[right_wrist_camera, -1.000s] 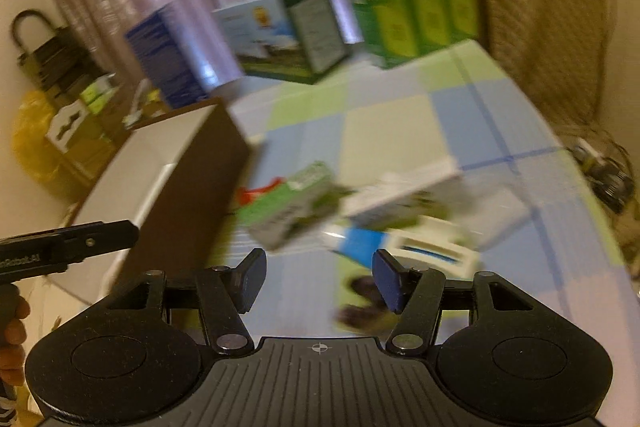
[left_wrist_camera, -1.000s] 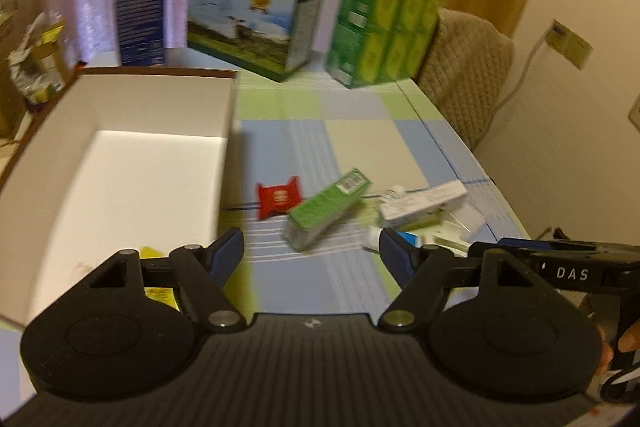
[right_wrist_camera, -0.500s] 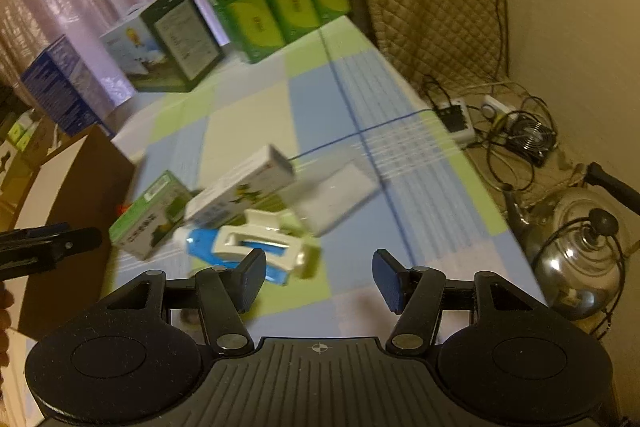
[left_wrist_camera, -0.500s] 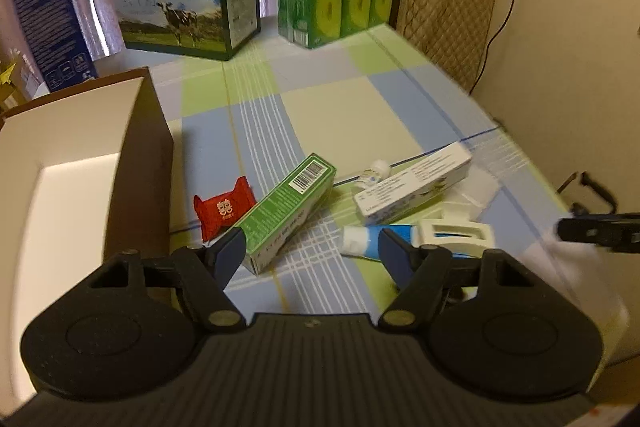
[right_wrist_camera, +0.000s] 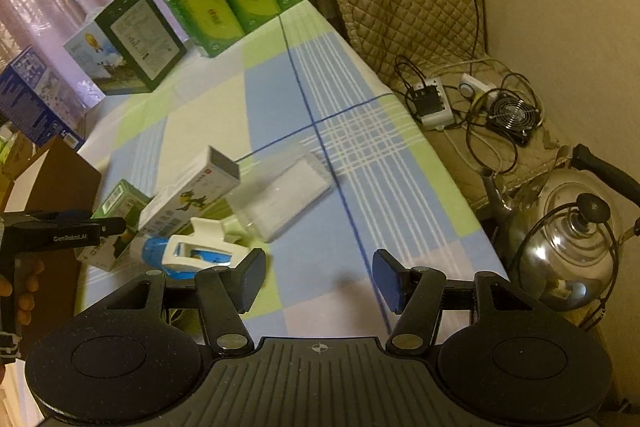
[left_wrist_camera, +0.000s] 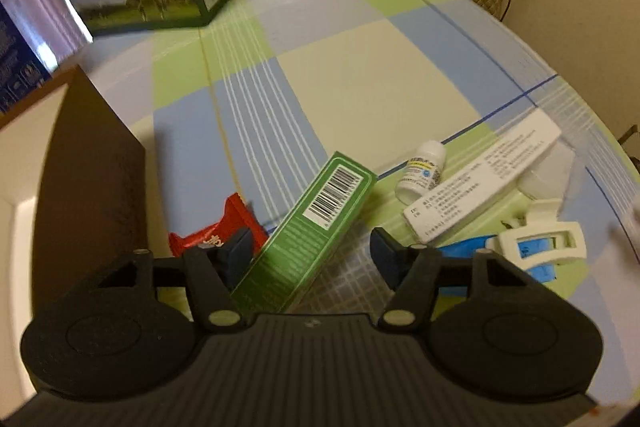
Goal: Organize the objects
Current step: 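Move the left tool to the green medicine box while the right tool returns to the table, then grasp the green medicine box with the left tool and lift it, then grasp the red candy with the right tool while the left tool holds the green box, then carry the green box in the left tool and the candy in the right tool over the brown box, then open the left tool to drop the green box while the right tool drops the candy, then withdraw both open tools up from the brown box, then move both tools toward the blue tube and white clip on the table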
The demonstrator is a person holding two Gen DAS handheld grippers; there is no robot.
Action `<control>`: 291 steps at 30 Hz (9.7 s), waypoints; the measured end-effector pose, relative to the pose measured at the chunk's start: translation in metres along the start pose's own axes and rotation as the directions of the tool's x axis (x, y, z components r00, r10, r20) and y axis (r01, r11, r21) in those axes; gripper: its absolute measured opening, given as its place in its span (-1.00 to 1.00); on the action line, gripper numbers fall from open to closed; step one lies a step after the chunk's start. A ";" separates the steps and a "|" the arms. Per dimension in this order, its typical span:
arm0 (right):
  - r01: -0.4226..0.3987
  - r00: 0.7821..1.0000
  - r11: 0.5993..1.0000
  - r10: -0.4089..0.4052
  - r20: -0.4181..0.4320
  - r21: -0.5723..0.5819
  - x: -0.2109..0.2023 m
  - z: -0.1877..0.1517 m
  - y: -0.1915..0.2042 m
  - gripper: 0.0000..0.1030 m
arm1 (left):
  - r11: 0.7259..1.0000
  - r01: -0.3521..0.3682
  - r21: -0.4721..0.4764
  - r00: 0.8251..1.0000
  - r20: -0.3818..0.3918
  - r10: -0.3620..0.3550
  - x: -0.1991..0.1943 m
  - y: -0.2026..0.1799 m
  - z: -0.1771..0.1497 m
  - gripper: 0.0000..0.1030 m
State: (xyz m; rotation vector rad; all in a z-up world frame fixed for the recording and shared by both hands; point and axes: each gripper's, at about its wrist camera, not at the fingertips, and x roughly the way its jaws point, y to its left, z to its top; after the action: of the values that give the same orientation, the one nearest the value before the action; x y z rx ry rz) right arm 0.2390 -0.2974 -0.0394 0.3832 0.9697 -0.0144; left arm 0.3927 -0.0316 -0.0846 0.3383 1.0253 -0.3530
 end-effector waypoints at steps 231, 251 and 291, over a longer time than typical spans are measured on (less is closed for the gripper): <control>-0.478 0.864 0.665 0.472 -0.173 -0.574 0.050 -0.053 0.366 0.22 | 0.859 -0.096 -0.503 0.924 0.275 0.264 -0.230 0.216 -0.169 0.98; -0.495 0.855 0.692 0.495 -0.153 -0.526 0.010 -0.038 0.282 0.23 | 0.849 -0.099 -0.519 0.948 0.210 0.239 -0.235 0.138 -0.159 0.98; -0.258 0.966 0.910 0.236 -0.108 -0.324 -0.027 -0.031 0.060 0.24 | 0.949 0.102 -0.299 0.992 0.105 -0.074 -0.149 -0.046 -0.120 0.94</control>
State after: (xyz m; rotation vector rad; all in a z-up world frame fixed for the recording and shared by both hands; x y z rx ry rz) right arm 0.2099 -0.2358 -0.0149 0.1890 0.9628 0.3937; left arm 0.2106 -0.0026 -0.0169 -0.0020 0.9882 -0.2826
